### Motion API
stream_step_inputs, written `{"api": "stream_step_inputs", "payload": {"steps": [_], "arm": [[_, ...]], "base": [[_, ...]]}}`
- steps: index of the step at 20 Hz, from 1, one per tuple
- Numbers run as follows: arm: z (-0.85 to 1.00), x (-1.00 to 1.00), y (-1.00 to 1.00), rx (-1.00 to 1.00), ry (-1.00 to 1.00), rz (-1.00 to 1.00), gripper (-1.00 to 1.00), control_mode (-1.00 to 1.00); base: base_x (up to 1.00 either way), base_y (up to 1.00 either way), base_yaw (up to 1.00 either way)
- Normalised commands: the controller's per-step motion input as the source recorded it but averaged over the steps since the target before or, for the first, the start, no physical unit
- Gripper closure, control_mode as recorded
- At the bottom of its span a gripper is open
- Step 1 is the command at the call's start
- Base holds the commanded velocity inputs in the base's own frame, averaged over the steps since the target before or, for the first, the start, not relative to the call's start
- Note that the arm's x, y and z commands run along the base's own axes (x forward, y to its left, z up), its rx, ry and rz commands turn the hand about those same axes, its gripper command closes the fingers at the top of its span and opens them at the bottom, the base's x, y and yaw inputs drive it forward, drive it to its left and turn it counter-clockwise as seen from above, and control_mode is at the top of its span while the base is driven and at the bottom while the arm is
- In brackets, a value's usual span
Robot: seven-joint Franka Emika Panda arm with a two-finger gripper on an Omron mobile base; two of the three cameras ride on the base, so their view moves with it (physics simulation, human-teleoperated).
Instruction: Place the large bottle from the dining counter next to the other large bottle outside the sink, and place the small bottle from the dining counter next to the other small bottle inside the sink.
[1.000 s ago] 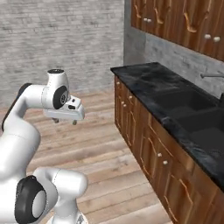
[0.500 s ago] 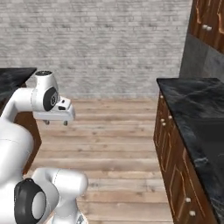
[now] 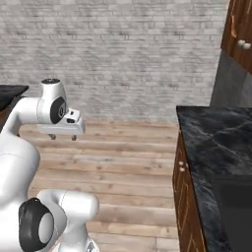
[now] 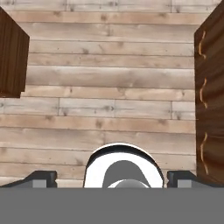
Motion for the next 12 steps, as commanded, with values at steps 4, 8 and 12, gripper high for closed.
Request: {"api": "stream_step_inputs", "payload": {"steps": [4, 8, 12], "arm": [[0.0, 0.0, 0.0, 0.0, 0.0, 0.0, -1.0, 1.0], [0.0, 0.0, 0.0, 0.0, 0.0, 0.0, -1.0, 1.0], [0.0, 0.0, 0.0, 0.0, 0.0, 0.0, -1.0, 1.0]], "base": [[1.0, 0.0, 0.24], [1.0, 0.0, 0.24], [1.0, 0.0, 0.22]]}}
